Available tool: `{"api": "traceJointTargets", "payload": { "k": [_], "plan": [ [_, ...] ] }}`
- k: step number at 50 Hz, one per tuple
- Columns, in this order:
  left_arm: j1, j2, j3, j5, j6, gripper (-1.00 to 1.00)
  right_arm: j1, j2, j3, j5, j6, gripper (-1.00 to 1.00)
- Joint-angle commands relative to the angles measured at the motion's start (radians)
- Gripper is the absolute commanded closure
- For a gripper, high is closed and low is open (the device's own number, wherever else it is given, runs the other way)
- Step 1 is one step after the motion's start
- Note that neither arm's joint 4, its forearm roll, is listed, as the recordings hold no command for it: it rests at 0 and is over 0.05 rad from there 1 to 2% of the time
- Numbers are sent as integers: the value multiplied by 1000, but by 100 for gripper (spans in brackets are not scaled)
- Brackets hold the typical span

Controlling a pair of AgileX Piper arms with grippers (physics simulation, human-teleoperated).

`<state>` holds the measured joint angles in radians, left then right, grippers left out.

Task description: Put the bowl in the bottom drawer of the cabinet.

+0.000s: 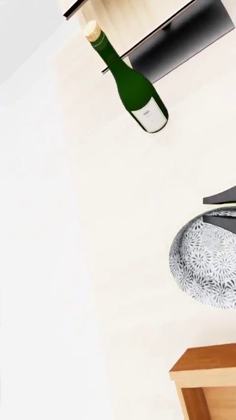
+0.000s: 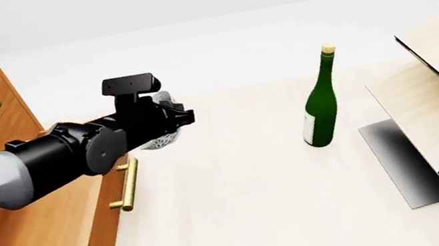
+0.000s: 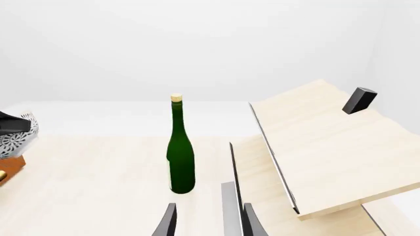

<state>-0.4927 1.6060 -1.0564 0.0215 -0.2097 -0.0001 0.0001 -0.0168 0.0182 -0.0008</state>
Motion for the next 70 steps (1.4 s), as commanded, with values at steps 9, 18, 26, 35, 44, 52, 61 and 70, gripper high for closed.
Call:
{"api": "traceJointTargets", "payload": {
  "k": [9, 18, 26, 35, 44, 52, 61, 70],
  "plan": [
    [64, -59, 46, -26, -1, 100, 0, 0, 0, 0, 0, -100],
    [101, -108, 96, -56, -6, 100, 0, 0, 0, 0, 0, -100],
    [128, -129, 121, -66, -7, 100, 0, 0, 0, 0, 0, -100],
    [172, -161, 188, -115, -18, 100, 0, 0, 0, 0, 0, -100],
    [193, -202, 229, -149, -30, 100, 0, 0, 0, 0, 0, -100],
    [232, -230, 278, -182, -31, 100, 0, 0, 0, 0, 0, -100],
    [270, -274, 334, -211, -41, 100, 0, 0, 0, 0, 0, -100],
    [300, -302, 379, -245, -68, 100, 0, 0, 0, 0, 0, -100]
  ]
}}
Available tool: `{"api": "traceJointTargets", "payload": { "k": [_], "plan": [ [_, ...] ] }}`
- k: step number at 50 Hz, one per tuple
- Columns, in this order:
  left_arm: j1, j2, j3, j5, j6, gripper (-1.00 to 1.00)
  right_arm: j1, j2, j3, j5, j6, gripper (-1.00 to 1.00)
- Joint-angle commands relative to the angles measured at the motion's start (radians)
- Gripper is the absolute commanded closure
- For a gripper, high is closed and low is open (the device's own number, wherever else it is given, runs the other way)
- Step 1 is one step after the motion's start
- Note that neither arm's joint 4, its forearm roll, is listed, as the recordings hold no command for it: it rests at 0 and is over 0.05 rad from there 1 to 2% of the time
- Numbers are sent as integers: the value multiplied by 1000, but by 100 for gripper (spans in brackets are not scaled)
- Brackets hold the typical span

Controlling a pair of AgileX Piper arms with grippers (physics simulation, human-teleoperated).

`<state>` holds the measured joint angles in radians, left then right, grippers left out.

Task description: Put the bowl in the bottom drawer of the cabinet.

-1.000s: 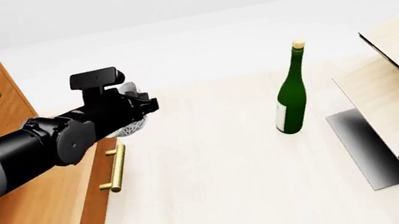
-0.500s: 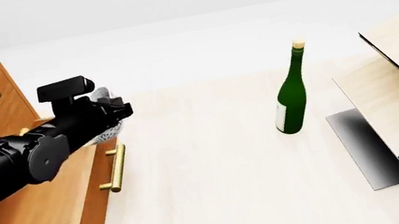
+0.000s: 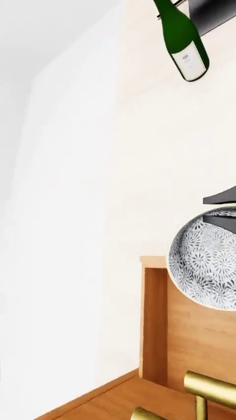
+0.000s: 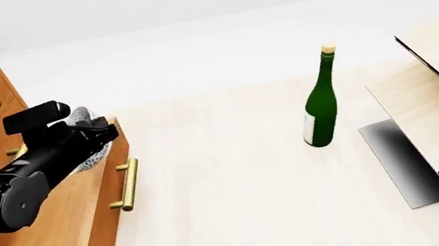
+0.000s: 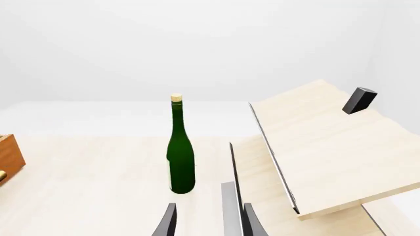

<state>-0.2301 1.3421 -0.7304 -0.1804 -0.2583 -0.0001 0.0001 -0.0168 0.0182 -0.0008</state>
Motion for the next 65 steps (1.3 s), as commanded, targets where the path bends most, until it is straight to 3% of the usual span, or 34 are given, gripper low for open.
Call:
{"api": "traceJointTargets", "payload": {
  "k": [1, 54, 56, 60, 62, 63, 65],
  "plan": [
    [37, -36, 55, -45, -18, 100, 0, 0, 0, 0, 0, -100],
    [122, -72, 161, -139, -61, 100, 0, 0, 0, 0, 0, -100],
    [148, -63, 199, -174, -77, 100, 0, 0, 0, 0, 0, -100],
    [157, -72, 204, -172, -79, 100, 0, 0, 0, 0, 0, -100],
    [156, -127, 179, -88, -79, 100, 0, 0, 0, 0, 0, -100],
    [157, -83, 209, -161, -80, 100, 0, 0, 0, 0, 0, -100],
    [163, -81, 220, -172, -80, 100, 0, 0, 0, 0, 0, -100]
  ]
}}
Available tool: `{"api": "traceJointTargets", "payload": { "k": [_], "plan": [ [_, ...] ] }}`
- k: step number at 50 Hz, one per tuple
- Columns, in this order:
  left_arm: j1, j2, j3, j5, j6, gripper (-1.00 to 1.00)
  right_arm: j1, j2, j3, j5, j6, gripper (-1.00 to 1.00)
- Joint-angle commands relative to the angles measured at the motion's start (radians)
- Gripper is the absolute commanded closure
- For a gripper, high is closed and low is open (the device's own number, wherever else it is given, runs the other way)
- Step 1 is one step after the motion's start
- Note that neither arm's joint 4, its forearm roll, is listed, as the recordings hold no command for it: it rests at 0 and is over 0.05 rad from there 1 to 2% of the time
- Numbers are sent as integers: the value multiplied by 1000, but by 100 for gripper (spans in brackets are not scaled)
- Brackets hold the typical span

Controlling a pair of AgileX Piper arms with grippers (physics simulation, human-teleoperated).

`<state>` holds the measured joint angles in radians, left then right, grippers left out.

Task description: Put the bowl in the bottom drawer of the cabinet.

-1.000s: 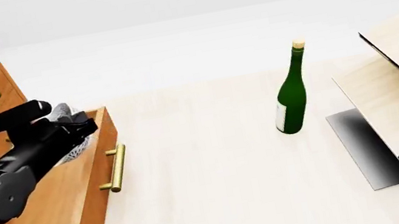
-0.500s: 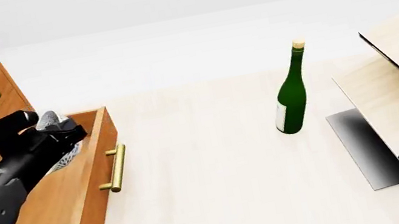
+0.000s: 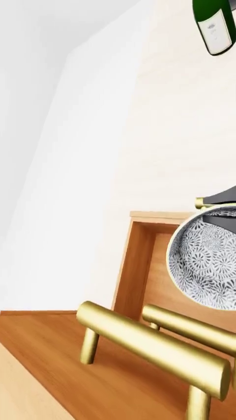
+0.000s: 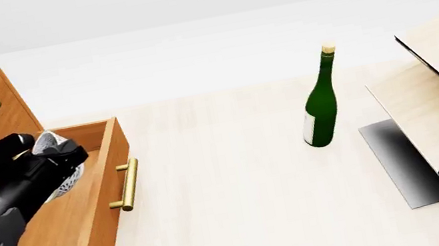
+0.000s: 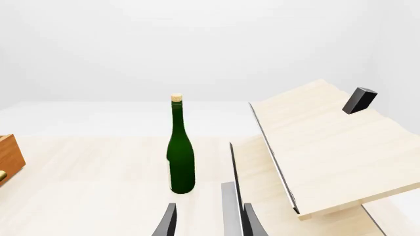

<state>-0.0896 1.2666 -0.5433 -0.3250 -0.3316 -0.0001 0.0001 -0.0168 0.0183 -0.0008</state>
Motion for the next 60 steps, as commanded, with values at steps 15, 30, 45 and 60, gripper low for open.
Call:
{"api": "traceJointTargets", "payload": {
  "k": [15, 30, 45, 60],
  "plan": [
    [29, -14, 65, -37, -20, 100, 0, 0, 0, 0, 0, -100],
    [38, 13, 63, -6, -15, 100, 0, 0, 0, 0, 0, -100],
    [46, 56, 30, 38, 17, 100, 0, 0, 0, 0, 0, -100],
    [68, 102, 4, 71, 73, 100, 0, 0, 0, 0, 0, -100]
  ]
}}
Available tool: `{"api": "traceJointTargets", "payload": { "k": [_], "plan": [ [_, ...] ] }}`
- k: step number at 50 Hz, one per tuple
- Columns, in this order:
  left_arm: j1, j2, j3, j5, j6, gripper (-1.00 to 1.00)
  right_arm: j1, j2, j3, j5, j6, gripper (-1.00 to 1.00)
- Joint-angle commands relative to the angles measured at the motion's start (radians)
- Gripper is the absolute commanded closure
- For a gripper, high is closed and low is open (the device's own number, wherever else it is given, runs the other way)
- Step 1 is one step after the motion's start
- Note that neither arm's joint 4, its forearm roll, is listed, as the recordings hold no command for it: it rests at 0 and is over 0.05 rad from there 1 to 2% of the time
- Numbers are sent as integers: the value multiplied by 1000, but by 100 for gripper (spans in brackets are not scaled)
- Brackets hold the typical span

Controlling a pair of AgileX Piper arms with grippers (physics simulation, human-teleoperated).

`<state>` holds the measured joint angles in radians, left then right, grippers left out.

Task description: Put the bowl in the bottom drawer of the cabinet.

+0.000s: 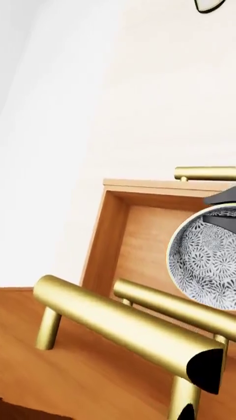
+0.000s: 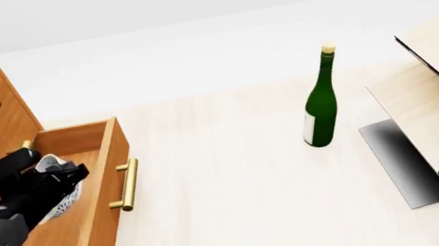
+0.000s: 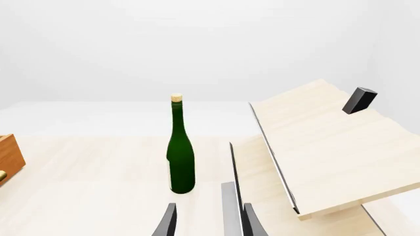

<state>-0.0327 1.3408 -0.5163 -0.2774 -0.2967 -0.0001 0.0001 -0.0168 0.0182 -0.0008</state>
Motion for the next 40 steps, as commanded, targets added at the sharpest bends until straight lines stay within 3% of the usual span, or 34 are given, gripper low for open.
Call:
{"api": "traceJointTargets", "payload": {
  "k": [1, 8, 9, 11, 18, 19, 23, 25, 28, 30, 31, 33, 36, 38, 40],
  "plan": [
    [11, 30, -22, 21, 37, 100, 0, 0, 0, 0, 0, -100],
    [28, 50, -8, 10, 51, 100, 0, 0, 0, 0, 0, -100],
    [29, 15, -37, 73, 49, 100, 0, 0, 0, 0, 1, -100],
    [34, 51, -8, 13, 52, 100, 0, 0, 0, 0, 0, -100],
    [30, 77, -6, -3, 58, 100, 0, 0, 0, 0, 0, -100],
    [36, 41, -37, 68, 68, 100, 0, 0, 0, 0, 0, -100],
    [43, 52, -20, 42, 73, 100, 0, 0, 0, 0, 0, -100],
    [48, 28, -39, 88, 79, 100, 0, 0, 0, 0, 0, -100],
    [56, 72, -2, 8, 92, 100, 0, 0, 0, 0, 0, -100],
    [62, 38, -32, 74, 106, 100, 0, 0, 0, 0, 0, -100],
    [62, 62, -11, 27, 105, 100, 0, 0, 0, 0, 0, -100],
    [69, 30, -37, 89, 117, 100, 0, 0, 0, 0, 0, -100],
    [73, 28, -32, 86, 120, 100, 0, 0, 0, 0, 0, -100],
    [75, 74, 4, 5, 121, 100, 0, 0, 0, 0, 0, -100],
    [73, 47, -16, 53, 119, 100, 0, 0, 0, 0, 0, -100]
  ]
}}
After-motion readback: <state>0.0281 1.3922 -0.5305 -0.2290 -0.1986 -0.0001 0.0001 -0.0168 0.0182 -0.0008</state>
